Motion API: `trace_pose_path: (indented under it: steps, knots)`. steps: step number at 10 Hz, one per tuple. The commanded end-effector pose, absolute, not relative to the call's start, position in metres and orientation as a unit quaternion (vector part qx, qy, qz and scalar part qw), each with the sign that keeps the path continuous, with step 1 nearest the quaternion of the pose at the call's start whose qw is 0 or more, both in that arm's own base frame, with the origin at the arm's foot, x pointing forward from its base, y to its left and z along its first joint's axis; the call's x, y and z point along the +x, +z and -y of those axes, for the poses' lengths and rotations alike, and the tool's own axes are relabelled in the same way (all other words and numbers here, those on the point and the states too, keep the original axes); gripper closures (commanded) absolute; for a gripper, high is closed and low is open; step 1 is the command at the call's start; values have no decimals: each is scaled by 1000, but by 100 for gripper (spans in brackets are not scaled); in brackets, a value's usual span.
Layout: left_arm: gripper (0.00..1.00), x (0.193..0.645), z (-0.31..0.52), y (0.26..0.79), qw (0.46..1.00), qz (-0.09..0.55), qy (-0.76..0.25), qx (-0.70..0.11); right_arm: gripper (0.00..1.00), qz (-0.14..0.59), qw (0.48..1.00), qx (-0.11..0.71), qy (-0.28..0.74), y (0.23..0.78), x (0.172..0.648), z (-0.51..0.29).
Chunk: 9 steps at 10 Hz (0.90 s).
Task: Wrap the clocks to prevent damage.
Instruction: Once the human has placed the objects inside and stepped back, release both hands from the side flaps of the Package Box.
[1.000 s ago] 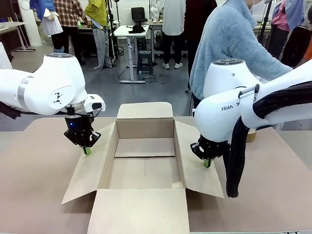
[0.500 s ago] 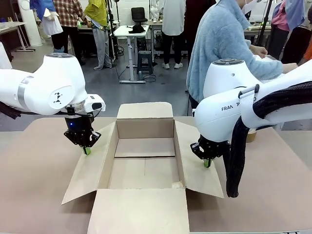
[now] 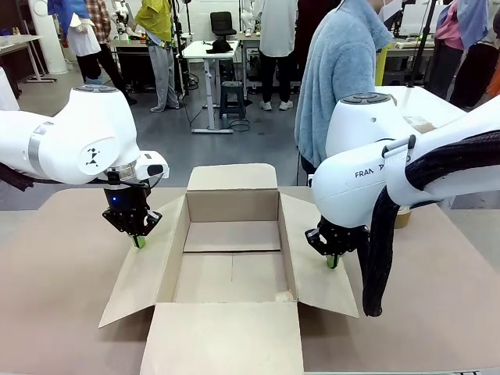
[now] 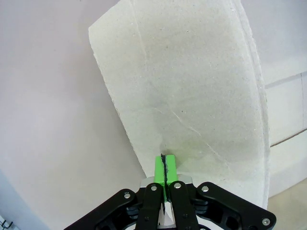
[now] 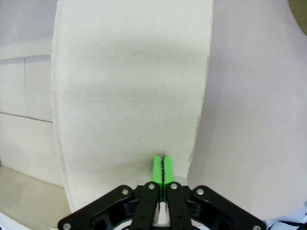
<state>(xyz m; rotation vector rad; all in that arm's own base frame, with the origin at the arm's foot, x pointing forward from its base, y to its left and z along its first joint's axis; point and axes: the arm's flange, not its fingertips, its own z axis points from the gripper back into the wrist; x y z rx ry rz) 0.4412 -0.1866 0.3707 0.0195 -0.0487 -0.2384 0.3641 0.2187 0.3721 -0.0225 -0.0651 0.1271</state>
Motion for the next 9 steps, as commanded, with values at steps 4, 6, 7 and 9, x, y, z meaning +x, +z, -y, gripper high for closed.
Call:
trace_pose_path:
  steps: [4,6,7,9]
  knots:
    - [100,440,186,369,992,22,-120,16,99,31,997,-16,62,370,363,-218]
    - [100,440,186,369,992,22,-120,16,99,31,997,-16,62,370,363,-218]
    - [100,440,186,369,992,22,-120,16,99,31,997,-16,62,370,363,-218]
    - [100,440,186,369,992,22,-120,16,99,31,997,-16,62,370,363,-218]
